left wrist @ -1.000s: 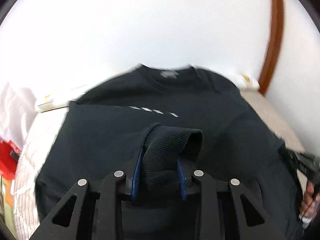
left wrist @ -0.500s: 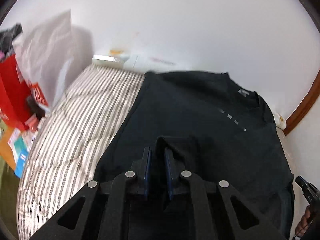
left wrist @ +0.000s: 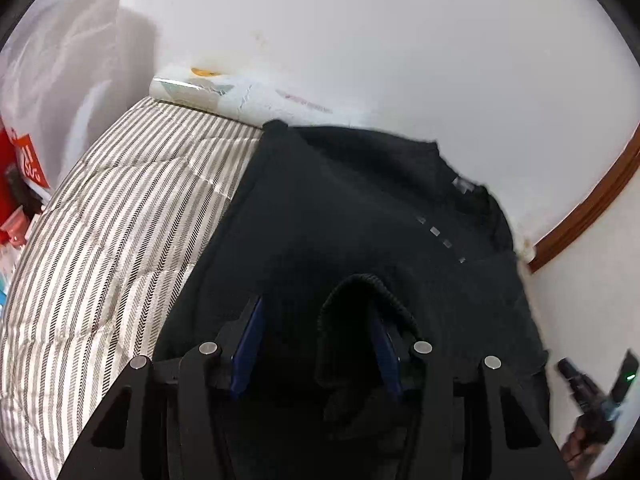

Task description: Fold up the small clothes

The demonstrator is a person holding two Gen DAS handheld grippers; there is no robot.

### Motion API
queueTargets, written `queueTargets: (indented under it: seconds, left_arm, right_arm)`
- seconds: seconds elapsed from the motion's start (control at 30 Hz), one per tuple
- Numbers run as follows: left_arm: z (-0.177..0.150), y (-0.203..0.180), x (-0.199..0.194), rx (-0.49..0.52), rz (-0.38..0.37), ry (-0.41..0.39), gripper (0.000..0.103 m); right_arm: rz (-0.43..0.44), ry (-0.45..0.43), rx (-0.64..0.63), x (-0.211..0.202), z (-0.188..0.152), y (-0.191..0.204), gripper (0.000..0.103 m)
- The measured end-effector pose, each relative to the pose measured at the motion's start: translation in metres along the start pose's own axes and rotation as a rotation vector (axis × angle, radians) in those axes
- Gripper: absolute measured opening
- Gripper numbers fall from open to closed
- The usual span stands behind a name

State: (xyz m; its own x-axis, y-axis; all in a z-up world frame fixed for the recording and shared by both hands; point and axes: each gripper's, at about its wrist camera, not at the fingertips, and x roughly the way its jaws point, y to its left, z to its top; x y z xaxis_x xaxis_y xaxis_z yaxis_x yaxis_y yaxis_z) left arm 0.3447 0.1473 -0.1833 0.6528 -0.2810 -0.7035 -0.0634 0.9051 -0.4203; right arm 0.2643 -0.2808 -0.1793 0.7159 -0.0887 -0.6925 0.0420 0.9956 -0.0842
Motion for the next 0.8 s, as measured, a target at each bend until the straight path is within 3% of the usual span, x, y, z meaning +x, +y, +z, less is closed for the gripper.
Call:
queueTargets:
  seconds: [0.27,0.33,0.5,0.6,0.63,0.67,0.73,0.8]
  left_arm:
    - [-0.007,-0.004,-0.034,0.066,-0.018,-0.053,0.053]
    - [-0.006,-0.009,-0.028,0.081,-0.021,-0.034,0.055]
    - [-0.002,-0.009,0.008,0.088,0.054,0.023,0.055]
    - [-0.003,-0.004,0.019,0.076,0.048,0.034,0.052]
    - [-0.002,-0.006,0.019,0.087,0.046,0.024,0.044]
    - [-0.002,-0.009,0.019,0.098,0.039,0.022,0.026]
    - [0.0,-0.017,0.015,0.129,0.044,-0.001,0.009]
    - [0.004,-0.025,0.001,0.156,0.046,-0.07,0.008]
  right_arm:
    - [0.006,0.01,0.026,0.009,0.001,-0.004,0.022]
    - [0.012,0.014,0.027,0.01,-0.001,-0.003,0.022]
    - [0.002,0.027,0.015,0.008,-0.007,-0.002,0.022]
    - [-0.007,0.03,0.014,0.005,-0.012,-0.005,0.022]
    - [-0.009,0.031,0.014,0.006,-0.012,-0.006,0.022]
    - [-0.012,0.031,0.012,0.007,-0.012,-0.007,0.022]
    - [-0.028,0.03,0.008,0.011,-0.008,-0.007,0.022]
    - [-0.025,0.016,0.014,0.011,-0.002,-0.008,0.022]
